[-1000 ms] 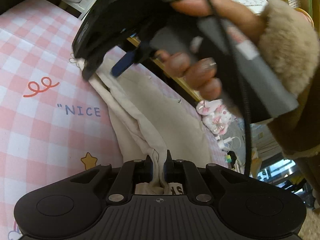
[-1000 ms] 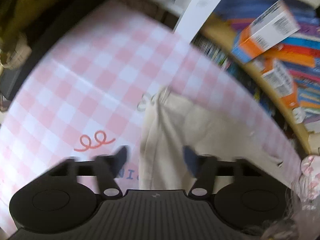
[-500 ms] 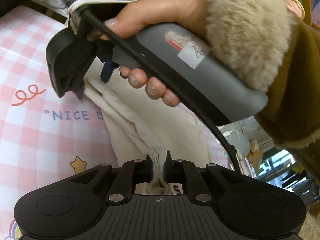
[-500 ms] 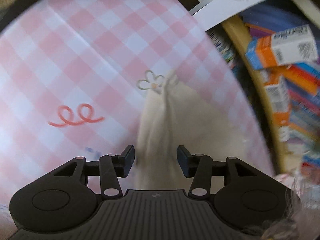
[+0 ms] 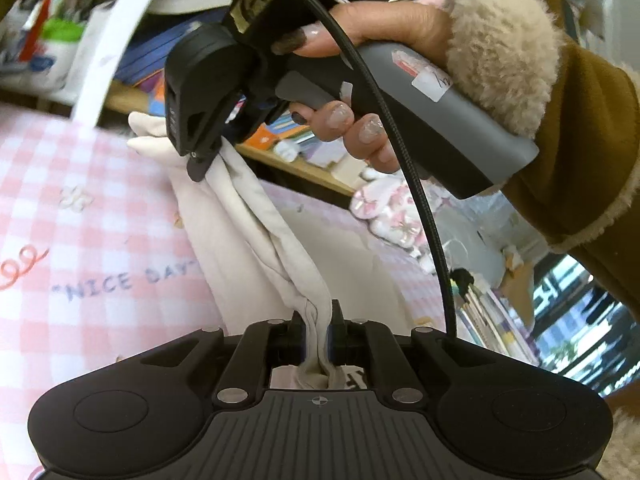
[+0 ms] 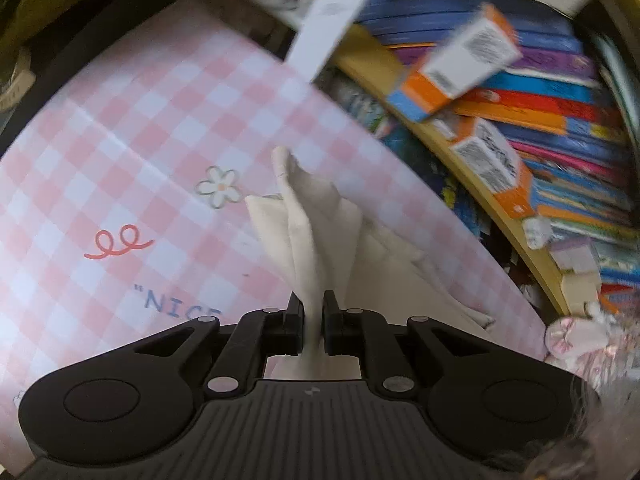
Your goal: Fold clothes
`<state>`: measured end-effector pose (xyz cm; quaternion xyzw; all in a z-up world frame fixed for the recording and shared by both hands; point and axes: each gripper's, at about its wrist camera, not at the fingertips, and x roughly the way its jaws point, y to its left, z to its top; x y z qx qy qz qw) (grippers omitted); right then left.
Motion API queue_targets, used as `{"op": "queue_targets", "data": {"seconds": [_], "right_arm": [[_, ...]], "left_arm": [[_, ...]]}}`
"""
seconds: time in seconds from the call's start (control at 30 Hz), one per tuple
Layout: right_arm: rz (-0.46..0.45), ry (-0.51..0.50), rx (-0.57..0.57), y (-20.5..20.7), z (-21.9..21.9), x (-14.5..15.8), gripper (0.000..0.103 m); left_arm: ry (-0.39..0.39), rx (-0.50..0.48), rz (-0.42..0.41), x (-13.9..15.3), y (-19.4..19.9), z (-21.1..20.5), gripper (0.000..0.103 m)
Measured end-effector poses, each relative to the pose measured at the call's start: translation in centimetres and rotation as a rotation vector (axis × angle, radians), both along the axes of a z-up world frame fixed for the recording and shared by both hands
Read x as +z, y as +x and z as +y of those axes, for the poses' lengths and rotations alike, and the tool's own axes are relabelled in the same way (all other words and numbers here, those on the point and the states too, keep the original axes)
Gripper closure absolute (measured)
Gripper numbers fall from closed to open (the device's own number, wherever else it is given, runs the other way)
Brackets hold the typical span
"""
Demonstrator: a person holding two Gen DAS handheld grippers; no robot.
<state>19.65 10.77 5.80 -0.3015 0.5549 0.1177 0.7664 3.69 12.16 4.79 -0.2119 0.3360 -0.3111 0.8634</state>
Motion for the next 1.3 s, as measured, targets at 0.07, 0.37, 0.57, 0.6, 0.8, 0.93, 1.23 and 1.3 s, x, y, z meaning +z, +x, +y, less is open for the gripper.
{"op": "queue_targets", "data": {"seconds": [0.07,0.37,0.57,0.6,0.8,0.93,1.23,1.3], "right_arm": [[-0.015,0.028,-0.018,-0.2,-1.5,0.8,0.095],[-0.063,0.122,-0.049,-0.2,-9.1,3.3,0.095],[-0.075,0.194,-0.043,-0.3,-14.8,4.3,0.095],[-0.077,0.205,-0.039,-0.3,-15.7,4.5,0.095],[-0.086,0.284,-0.027,-0.4,-21.7,4.5,0.095],[-0.085,0.332,-0.034,-0.6,-25.5,4.1,0.095],[-0.067,0.433,-0.074,-0.7,-33.5,2.7,0.095],[-0.058,0.449,-0.091,-0.8,-35.0,2.1,0.095]], "left_arm": [[0.015,-0.01,-0.018,0.6,-0.3,-1.0,0.096],[0.076,-0.026,-0.074,2.3,-0.9,-6.2,0.096],[0.136,0.004,-0.088,2.5,-1.1,-11.5,0.096],[0.147,0.008,-0.085,2.5,-1.1,-12.4,0.096],[0.216,0.036,-0.067,2.5,-0.9,-17.9,0.096],[0.253,0.051,-0.053,2.3,-0.8,-21.2,0.095],[0.337,0.013,-0.016,1.5,-0.2,-27.5,0.095],[0.361,-0.007,-0.005,1.1,-0.2,-28.6,0.095]]}}
